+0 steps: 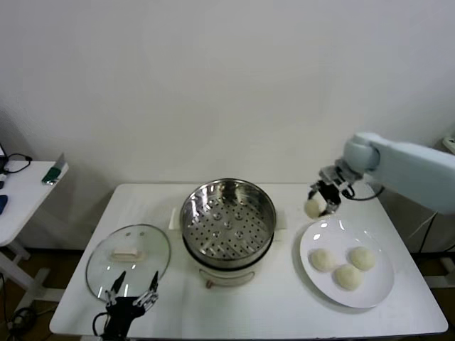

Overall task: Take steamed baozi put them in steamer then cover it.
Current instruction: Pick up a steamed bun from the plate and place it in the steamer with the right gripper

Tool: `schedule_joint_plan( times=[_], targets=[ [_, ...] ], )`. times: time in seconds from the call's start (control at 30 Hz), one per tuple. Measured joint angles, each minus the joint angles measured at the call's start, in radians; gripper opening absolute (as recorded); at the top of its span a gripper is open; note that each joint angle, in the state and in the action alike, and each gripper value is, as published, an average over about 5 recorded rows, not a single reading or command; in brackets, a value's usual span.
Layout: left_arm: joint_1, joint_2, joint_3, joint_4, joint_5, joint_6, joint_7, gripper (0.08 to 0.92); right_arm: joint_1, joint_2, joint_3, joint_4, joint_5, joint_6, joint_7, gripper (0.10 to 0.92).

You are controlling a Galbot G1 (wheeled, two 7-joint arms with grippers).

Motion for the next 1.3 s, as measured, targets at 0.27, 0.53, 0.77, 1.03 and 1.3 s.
schedule_joint_plan(
  times=[0.27,0.53,0.77,1.03,1.3],
  targets=[
    [0.003,0.007,-0.002,-0.011,-0.007,0.001,-0.001,0.823,0.158,0.150,-0.034,0.075,-0.022,0.218,0.005,0.647],
    [0.004,0.013,-0.006,-0.019,-0.014,0.002,-0.001,0.823,0.145,0.290,-0.010,0.057,-0.140,0.373,0.040,0.645],
    [0.012,0.021,-0.005,-0.027,-0.013,0.002,0.000,0.823,0.055,0.389,0.025,-0.027,-0.276,0.458,0.066,0.648],
    [0.016,0.023,-0.007,-0.026,-0.014,0.000,-0.001,0.823,-0.047,0.456,0.053,-0.124,-0.391,0.505,0.081,0.645],
    [0.014,0.023,-0.007,-0.021,-0.013,-0.004,-0.001,0.823,-0.123,0.509,0.084,-0.220,-0.454,0.535,0.105,0.645]
  ],
)
